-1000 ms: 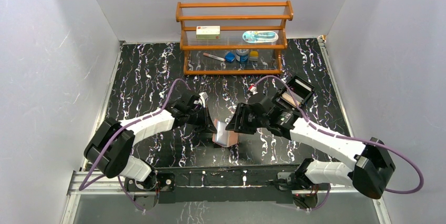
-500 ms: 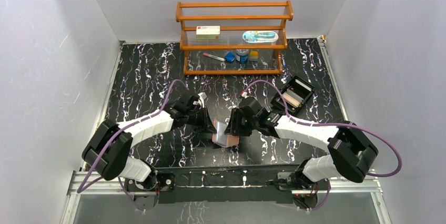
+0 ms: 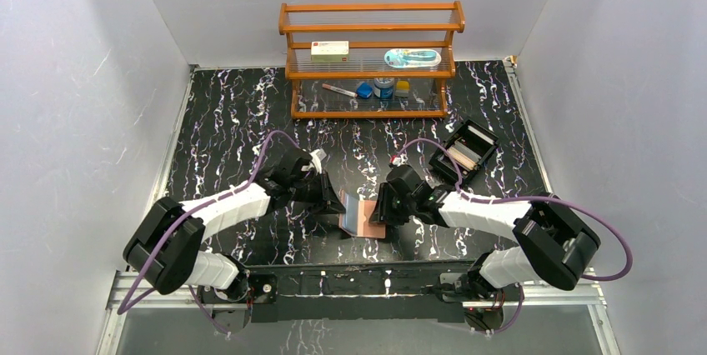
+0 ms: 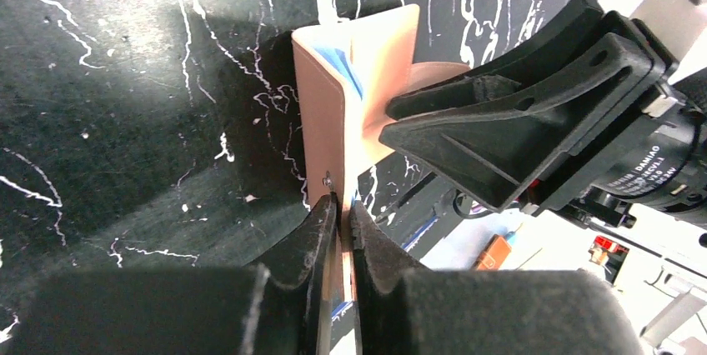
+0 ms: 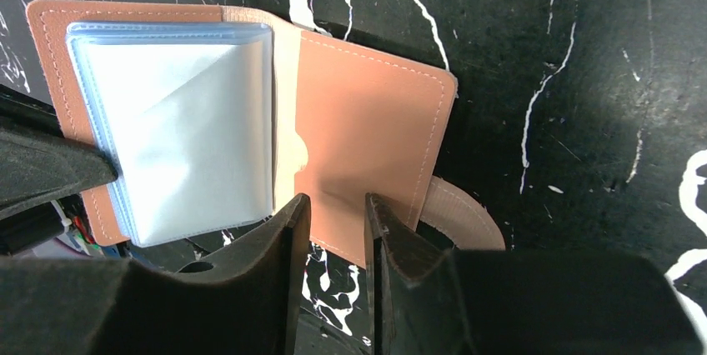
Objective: Put the credit cards into the card holder
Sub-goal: Turn over the card slot in the card holder.
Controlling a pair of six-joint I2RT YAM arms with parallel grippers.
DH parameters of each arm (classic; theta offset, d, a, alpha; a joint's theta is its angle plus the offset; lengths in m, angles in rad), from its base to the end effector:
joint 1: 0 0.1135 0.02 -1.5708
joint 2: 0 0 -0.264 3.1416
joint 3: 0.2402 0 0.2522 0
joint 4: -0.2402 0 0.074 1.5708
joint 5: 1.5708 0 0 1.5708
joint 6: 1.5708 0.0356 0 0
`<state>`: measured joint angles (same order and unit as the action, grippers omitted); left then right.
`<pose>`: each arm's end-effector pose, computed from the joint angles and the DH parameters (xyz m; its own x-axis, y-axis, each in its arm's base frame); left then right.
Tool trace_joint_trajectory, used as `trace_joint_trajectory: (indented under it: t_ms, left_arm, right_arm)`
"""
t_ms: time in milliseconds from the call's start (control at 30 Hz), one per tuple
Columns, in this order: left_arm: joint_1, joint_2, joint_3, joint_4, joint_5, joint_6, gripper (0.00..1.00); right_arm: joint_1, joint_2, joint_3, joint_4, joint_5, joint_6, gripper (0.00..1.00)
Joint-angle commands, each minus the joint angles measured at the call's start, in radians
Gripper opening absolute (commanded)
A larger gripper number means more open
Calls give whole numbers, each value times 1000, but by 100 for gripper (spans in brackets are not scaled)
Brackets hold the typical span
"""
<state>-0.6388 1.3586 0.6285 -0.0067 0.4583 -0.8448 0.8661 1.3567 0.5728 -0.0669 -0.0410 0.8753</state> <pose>0.2037 -0.1709 0.1817 -0.9547 -0.1263 -0.2694 0.1262 0.6479 -0.7512 0.1621 0.1929 0.1586 -0.9099 0.1141 -0.3989 -0.1250 0.8413 0.5260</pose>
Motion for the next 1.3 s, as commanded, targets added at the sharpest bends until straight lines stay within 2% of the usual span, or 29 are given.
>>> trace_joint_trajectory:
  t_ms: [0, 67, 167, 333, 633, 933, 1100, 1267]
  left_arm:
    - [-5, -43, -18, 70, 59, -16, 8]
    - [-5, -51, -25, 76, 54, -14, 7]
    - [-4, -46, -27, 92, 68, -19, 0]
    - [-4, -48, -59, 174, 112, -46, 0]
    - [-5, -76, -76, 265, 160, -73, 0]
    - [-5, -89, -35, 149, 99, -28, 0]
    - [-5, -107, 2, 80, 70, -10, 0]
    - [-6, -126, 1, 77, 72, -17, 0]
  right_arm:
    - [-2, 3, -22, 64, -4, -13, 38]
    - [-2, -3, -24, 63, -4, -15, 38]
    - [-2, -7, -26, 65, -5, -15, 38]
    - [-1, 1, -37, 101, -28, -4, 39]
    - [-2, -95, 3, 113, -79, 16, 55]
    - [10, -154, 34, 133, -107, 43, 75]
    - [35, -101, 63, 119, -93, 46, 81]
    - [55, -54, 78, 115, -74, 47, 82]
